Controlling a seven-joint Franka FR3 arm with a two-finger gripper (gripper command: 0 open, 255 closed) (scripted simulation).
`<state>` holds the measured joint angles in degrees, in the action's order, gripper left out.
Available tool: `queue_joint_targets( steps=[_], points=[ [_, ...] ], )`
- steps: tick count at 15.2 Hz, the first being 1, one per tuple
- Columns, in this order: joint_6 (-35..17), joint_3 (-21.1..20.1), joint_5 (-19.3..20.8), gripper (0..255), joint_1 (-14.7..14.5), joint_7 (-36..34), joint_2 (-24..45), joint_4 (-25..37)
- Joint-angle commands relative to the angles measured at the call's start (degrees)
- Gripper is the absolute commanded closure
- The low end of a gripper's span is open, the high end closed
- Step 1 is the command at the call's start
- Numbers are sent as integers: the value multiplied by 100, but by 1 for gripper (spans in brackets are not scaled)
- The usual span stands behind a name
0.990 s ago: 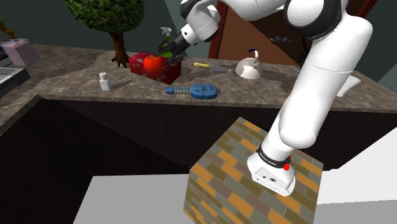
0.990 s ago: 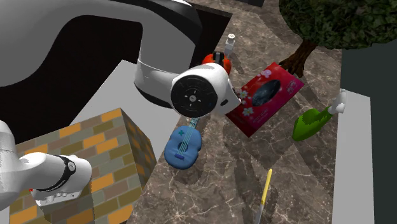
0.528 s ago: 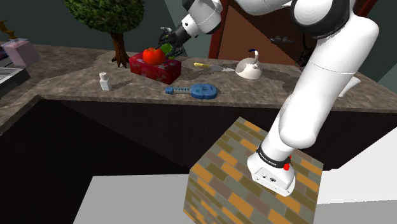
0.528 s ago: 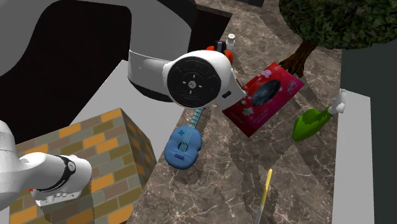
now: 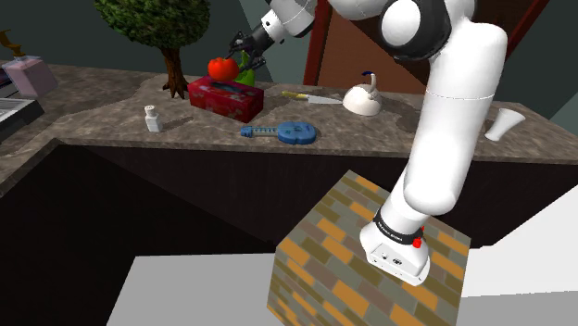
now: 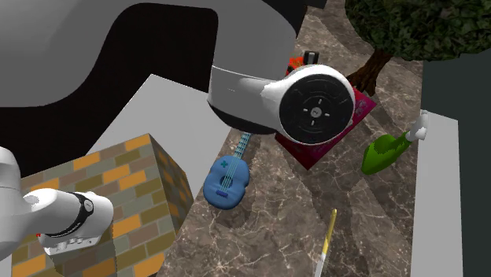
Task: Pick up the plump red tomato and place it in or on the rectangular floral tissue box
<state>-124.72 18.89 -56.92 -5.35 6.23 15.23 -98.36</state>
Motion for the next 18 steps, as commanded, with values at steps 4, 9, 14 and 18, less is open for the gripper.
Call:
queue_joint_targets(
  steps=[4, 9, 14, 18],
  points=[
    [761, 76, -112, 255, 513, -165, 1135, 1664],
    [1426, 26, -207, 255, 1102, -536, 2387, 3588],
    [1200, -15, -296, 255, 1068, -281, 2410, 3283],
    [1034, -52, -377, 255, 1052, -85, 2455, 3084]
  ],
)
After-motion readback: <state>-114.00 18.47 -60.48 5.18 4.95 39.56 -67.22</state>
